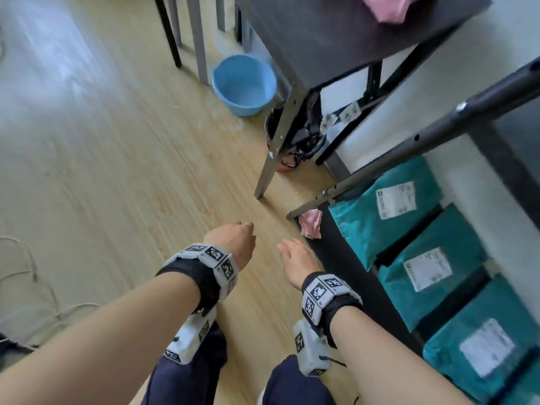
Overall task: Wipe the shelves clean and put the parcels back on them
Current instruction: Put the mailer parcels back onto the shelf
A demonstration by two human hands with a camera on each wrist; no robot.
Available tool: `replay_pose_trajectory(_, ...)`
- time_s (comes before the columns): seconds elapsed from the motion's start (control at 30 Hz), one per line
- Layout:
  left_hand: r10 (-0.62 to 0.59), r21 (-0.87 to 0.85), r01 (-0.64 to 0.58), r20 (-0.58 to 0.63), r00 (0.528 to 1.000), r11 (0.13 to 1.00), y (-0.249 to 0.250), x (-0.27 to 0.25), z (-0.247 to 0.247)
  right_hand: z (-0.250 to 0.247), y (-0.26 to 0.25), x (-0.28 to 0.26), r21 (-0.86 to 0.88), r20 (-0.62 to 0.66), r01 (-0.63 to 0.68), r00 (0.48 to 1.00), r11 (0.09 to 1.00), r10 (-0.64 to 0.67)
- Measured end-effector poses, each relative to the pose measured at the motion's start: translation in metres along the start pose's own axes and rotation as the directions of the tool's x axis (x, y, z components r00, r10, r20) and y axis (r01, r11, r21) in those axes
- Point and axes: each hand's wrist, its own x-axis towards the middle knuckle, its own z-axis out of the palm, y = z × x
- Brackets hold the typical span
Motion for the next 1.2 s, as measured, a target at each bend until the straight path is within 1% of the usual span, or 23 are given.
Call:
replay_pose_trajectory(0.1, 0.044, 0.006, -0.044, -0.025, 0.999, 0.999, -0.009, -0.034, -0.058, -0.038, -0.038, -0.044, 0.055, -0.031, -0.057, 0.998, 0.997, 0.059)
replay_pose_trajectory(0.2, 0.035, 0.009, -0.035, -0.057, 0.998, 0.999, -0.022, -0.053, -0.11, -0.076, -0.069, -0.075, 0.112, -0.073, -0.1, 0.991, 0.989, 0.108)
replay_pose_trajectory(0.27, 0.034, 0.009, -0.033, -0.084, 0.996, 0.999, -0.029, -0.06, -0.141, -0.099, -0.089, -0.088, 0.149, -0.111, -0.098, 0.987, 0.984, 0.116)
replay_pose_trajectory(0.4, 0.072, -0.009, -0.074, -0.128, 0.989, 0.997, -0.028, -0.071, -0.2, -0.145, -0.121, -0.108, 0.218, -0.223, -0.094, 0.964, 0.971, 0.144)
replay_pose_trajectory(0.47, 0.097, -0.005, -0.099, -0.158, 0.983, 0.995, -0.025, -0.074, -0.228, -0.171, -0.135, -0.119, 0.262, -0.259, -0.074, 0.955, 0.962, 0.144)
replay_pose_trajectory(0.57, 0.124, -0.012, -0.13, -0.212, 0.969, 0.991, -0.016, -0.071, -0.267, -0.211, -0.149, -0.128, 0.324, -0.35, -0.024, 0.926, 0.946, 0.144)
replay_pose_trajectory(0.73, 0.179, -0.097, -0.211, -0.267, 0.947, 0.973, 0.002, -0.051, -0.319, -0.259, -0.16, -0.119, 0.415, -0.387, 0.016, 0.908, 0.91, 0.16)
replay_pose_trajectory(0.8, 0.183, -0.139, -0.229, -0.283, 0.942, 0.963, 0.01, -0.036, -0.336, -0.276, -0.162, -0.109, 0.464, -0.409, 0.024, 0.893, 0.885, 0.19)
replay_pose_trajectory(0.87, 0.198, -0.141, -0.246, -0.289, 0.937, 0.959, 0.018, -0.017, -0.355, -0.292, -0.164, -0.094, 0.522, -0.427, 0.032, 0.875, 0.852, 0.228)
replay_pose_trajectory(1.03, 0.261, -0.091, -0.298, -0.289, 0.921, 0.95, 0.037, 0.036, -0.409, -0.335, -0.171, -0.051, 0.643, -0.483, 0.083, 0.815, 0.761, 0.32)
replay_pose_trajectory(1.13, 0.277, -0.081, -0.313, -0.299, 0.913, 0.946, 0.044, 0.067, -0.439, -0.36, -0.175, -0.028, 0.707, -0.497, 0.101, 0.774, 0.7, 0.391)
replay_pose_trajectory(1.2, 0.278, -0.096, -0.322, -0.312, 0.908, 0.942, 0.046, 0.091, -0.457, -0.375, -0.174, -0.014, 0.731, -0.502, 0.102, 0.749, 0.674, 0.432)
